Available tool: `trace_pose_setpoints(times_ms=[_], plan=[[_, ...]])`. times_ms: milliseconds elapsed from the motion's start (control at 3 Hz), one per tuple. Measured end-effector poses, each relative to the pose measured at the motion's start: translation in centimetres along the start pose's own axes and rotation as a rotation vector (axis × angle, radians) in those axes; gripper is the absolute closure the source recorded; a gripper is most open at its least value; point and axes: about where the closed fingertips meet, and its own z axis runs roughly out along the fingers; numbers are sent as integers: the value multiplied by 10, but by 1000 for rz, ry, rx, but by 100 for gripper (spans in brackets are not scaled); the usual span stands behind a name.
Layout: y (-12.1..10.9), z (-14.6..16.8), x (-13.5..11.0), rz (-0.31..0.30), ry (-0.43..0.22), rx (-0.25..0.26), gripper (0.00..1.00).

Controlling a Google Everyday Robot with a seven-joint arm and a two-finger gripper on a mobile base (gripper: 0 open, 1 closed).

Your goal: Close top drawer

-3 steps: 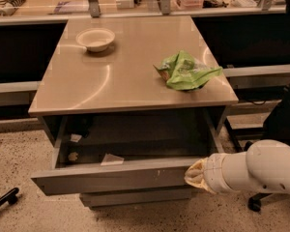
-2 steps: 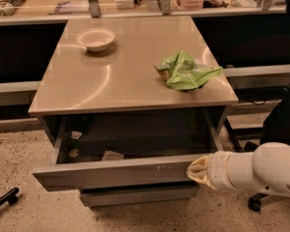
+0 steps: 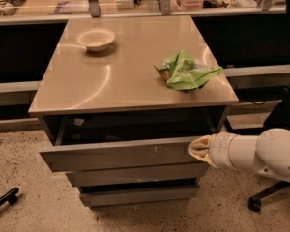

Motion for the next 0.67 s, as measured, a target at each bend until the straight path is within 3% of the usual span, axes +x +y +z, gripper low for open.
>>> trace_pose_setpoints(times_ms=[667], plan=[[7,21,6,-23,-22,16,100]])
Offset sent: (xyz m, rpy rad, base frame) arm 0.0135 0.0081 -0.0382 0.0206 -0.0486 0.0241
